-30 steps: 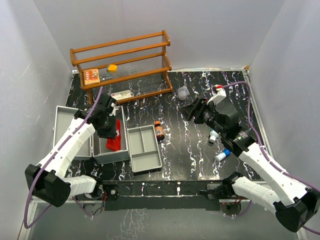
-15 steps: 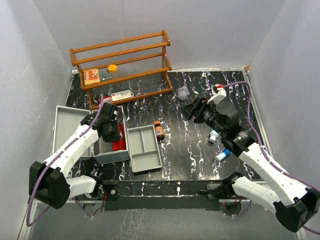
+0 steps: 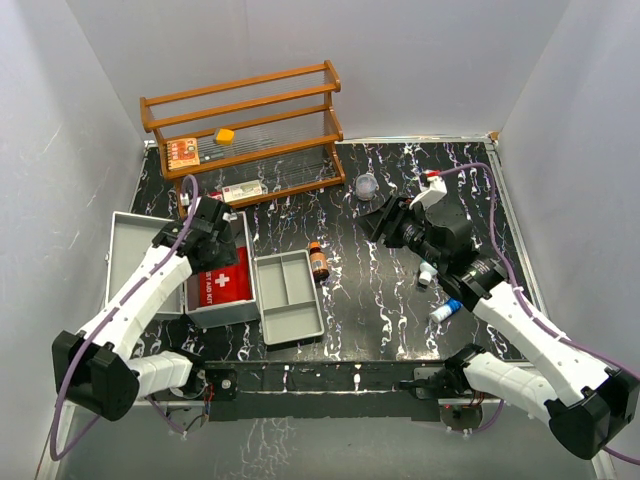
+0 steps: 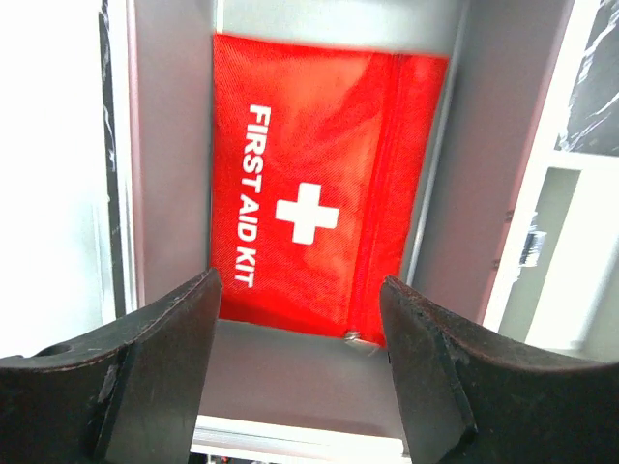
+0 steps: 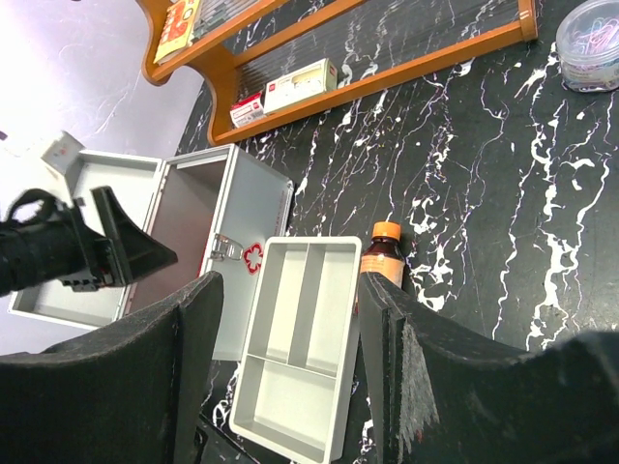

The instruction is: Organize the medicine kit

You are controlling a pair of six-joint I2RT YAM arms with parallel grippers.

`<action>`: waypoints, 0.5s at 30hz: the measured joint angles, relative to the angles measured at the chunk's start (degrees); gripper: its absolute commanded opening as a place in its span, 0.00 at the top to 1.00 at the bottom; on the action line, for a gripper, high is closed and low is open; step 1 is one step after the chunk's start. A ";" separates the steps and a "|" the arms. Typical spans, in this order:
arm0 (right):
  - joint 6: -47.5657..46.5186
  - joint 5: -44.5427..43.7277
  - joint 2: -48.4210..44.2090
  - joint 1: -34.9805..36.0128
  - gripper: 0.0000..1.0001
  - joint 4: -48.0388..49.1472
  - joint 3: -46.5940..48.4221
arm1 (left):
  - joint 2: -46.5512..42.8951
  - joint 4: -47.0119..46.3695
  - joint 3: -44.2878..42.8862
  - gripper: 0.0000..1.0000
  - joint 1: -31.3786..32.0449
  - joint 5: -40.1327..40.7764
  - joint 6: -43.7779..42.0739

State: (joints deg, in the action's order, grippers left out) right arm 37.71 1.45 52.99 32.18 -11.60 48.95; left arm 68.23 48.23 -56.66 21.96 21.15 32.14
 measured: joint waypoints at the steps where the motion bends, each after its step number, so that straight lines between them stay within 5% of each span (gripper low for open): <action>1: 0.04 0.00 0.00 0.00 0.44 0.02 0.00 | -0.11 0.24 -1.18 0.33 0.00 0.59 -0.13; 8: -0.04 -1.79 0.44 0.00 0.46 -0.96 0.00 | -5.29 -2.69 -7.02 0.31 -0.07 -0.63 -4.98; 15: -2.67 -10.88 7.15 -0.20 0.49 -10.80 2.10 | -11.39 -15.58 -7.32 0.32 -0.13 -22.43 -11.32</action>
State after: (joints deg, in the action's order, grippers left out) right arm 35.05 -9.43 60.14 31.99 -22.39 51.05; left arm 56.84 32.64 -63.99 21.82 -1.28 20.82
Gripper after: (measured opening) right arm 0.513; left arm 0.676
